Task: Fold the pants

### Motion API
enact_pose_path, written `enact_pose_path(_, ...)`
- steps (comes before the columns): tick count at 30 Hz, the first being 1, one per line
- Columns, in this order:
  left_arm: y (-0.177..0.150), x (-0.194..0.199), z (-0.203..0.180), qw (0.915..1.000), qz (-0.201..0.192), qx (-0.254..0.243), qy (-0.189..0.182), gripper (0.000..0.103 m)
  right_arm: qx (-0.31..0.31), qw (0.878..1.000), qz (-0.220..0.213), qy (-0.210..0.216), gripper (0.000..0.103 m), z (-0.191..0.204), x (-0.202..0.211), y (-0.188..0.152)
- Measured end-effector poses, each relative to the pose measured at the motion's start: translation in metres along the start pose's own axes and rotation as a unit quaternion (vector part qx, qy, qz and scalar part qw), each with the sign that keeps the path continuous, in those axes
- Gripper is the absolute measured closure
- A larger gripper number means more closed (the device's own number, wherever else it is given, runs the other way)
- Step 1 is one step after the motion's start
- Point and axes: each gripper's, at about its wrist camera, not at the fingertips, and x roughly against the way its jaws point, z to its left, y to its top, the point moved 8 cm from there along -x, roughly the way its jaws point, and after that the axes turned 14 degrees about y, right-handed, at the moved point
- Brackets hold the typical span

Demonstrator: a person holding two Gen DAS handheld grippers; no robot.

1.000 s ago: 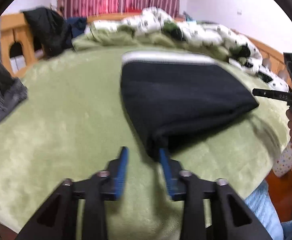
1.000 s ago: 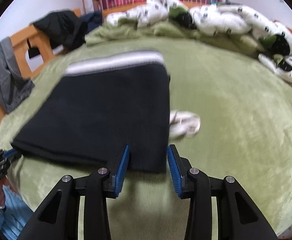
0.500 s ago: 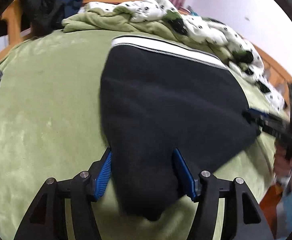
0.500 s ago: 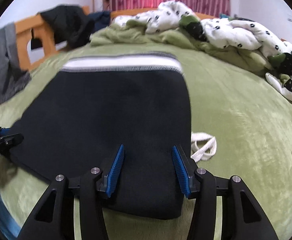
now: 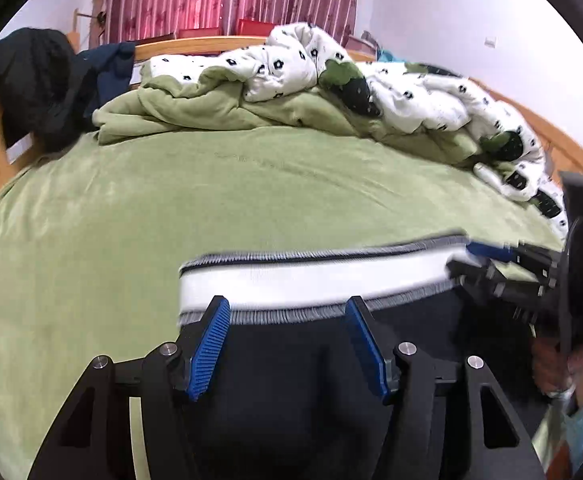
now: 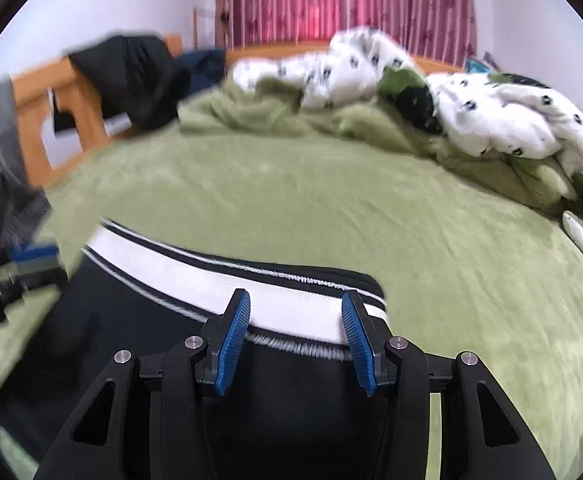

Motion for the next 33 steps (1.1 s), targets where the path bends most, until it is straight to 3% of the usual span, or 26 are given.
enact_pose_path(3,-0.008,-0.035,-0.003,0.9990,0.042,0.004,0.016,0.046,-0.006,1.000,0.009,0.008,0.056,-0.008,-0.014,-0.003)
enact_pose_path(14,-0.010,-0.034,-0.001,0.9995,0.024,0.006,0.018,0.046,0.001,1.000,0.010,0.019,0.056,-0.008,-0.010,0.001)
enact_pose_path(19,0.017,-0.018,-0.009,0.9994,0.001,0.017,-0.029,0.047,0.033,0.999,-0.019,0.018,0.056,0.006,0.005,0.018)
enact_pose_path(21,0.018,-0.027,-0.022,0.9997,0.013,-0.010,-0.019,0.047,0.037,0.999,-0.009,0.035,0.056,0.012,-0.004,0.020)
enact_pose_path(24,0.002,-0.055,-0.032,0.9972,0.046,-0.057,0.016,0.045,0.049,0.997,0.045,0.031,0.055,0.007,-0.031,0.010)
enact_pose_path(26,0.002,-0.055,-0.025,0.9980,0.047,-0.043,0.006,0.045,0.034,0.997,0.044,0.050,0.055,-0.003,-0.026,0.013)
enact_pose_path(29,0.006,-0.049,0.000,0.9978,0.048,-0.024,0.039,0.047,0.021,0.998,0.040,0.039,0.055,-0.019,-0.019,0.007)
enact_pose_path(33,-0.013,-0.032,0.009,0.9964,0.076,-0.037,0.011,0.047,-0.001,0.999,0.018,0.032,0.055,-0.023,0.007,-0.003)
